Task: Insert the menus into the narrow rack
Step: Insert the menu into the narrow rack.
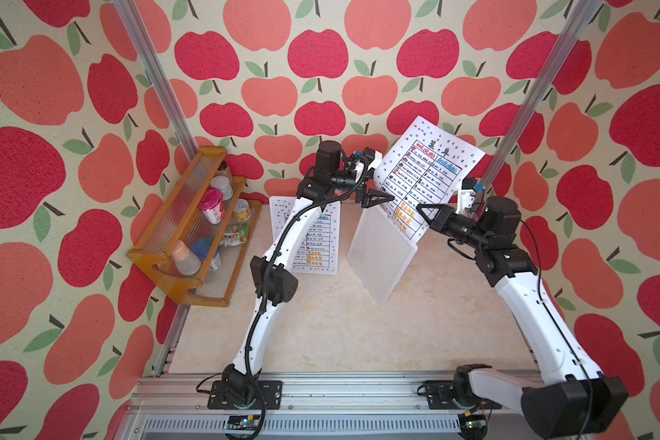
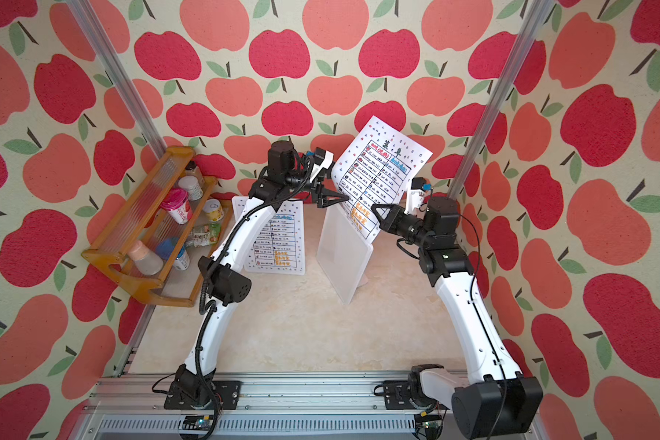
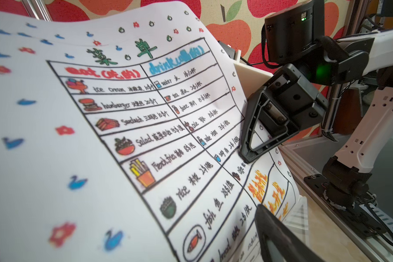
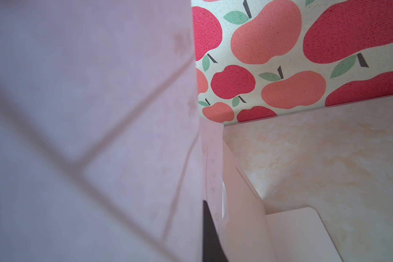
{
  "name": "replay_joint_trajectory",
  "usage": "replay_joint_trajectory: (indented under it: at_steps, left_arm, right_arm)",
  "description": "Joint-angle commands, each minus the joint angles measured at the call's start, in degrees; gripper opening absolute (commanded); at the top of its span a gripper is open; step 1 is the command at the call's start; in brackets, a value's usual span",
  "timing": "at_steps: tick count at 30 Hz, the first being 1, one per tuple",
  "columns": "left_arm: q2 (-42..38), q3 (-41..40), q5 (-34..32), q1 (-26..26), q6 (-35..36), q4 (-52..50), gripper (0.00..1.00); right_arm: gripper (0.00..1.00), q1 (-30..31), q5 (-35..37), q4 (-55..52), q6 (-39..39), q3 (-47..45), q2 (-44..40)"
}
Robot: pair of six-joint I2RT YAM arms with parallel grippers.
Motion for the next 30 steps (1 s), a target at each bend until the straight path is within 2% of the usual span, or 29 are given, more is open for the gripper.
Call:
replay_joint_trajectory:
  at_steps: [1,17,30]
  left_arm:
    - [-2.4,1.6,-0.3,-0.7,0.6,1.1,0.88]
    - [-2.1,1.6,-2.4,-1.7,1.4,0.6,0.92]
    - [-1.0,1.5,-3.5,-1.6,0.5,2.1,0.94]
  right_arm:
    - [0.0,-0.3,-0.6,-1.6,-2.1,2.0,0.0]
    - [0.0,-2.0,-0.5,-1.8,-3.6,0.4,-0.6]
    - [0.0,-2.0,2.9,-3.1,-6.2,0.2,-0.2]
